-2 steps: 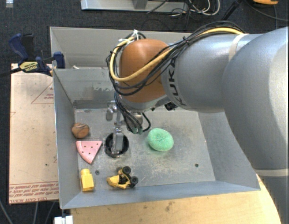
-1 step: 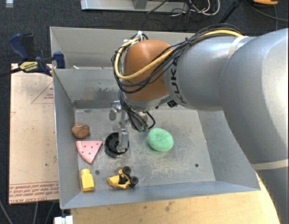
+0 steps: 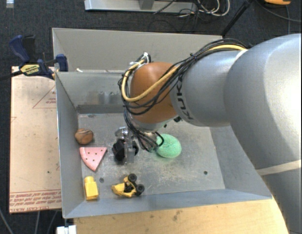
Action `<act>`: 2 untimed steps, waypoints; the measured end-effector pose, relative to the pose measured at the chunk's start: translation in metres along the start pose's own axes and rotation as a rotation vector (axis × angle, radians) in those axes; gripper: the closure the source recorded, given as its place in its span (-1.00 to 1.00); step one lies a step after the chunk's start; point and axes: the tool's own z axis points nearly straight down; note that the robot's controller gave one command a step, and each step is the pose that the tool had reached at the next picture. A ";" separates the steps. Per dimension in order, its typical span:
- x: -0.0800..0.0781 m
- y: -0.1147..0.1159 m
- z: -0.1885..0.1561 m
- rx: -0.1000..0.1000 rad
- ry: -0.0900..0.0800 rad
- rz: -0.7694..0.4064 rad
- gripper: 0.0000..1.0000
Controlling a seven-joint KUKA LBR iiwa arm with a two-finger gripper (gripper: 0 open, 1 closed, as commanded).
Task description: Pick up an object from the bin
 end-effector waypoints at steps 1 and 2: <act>0.000 0.000 0.000 0.000 0.000 0.000 1.00; 0.010 0.006 -0.146 0.001 -0.003 -0.007 1.00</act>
Offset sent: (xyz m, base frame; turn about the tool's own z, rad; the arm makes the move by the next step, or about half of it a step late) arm -0.0122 0.0037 0.1459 -0.0090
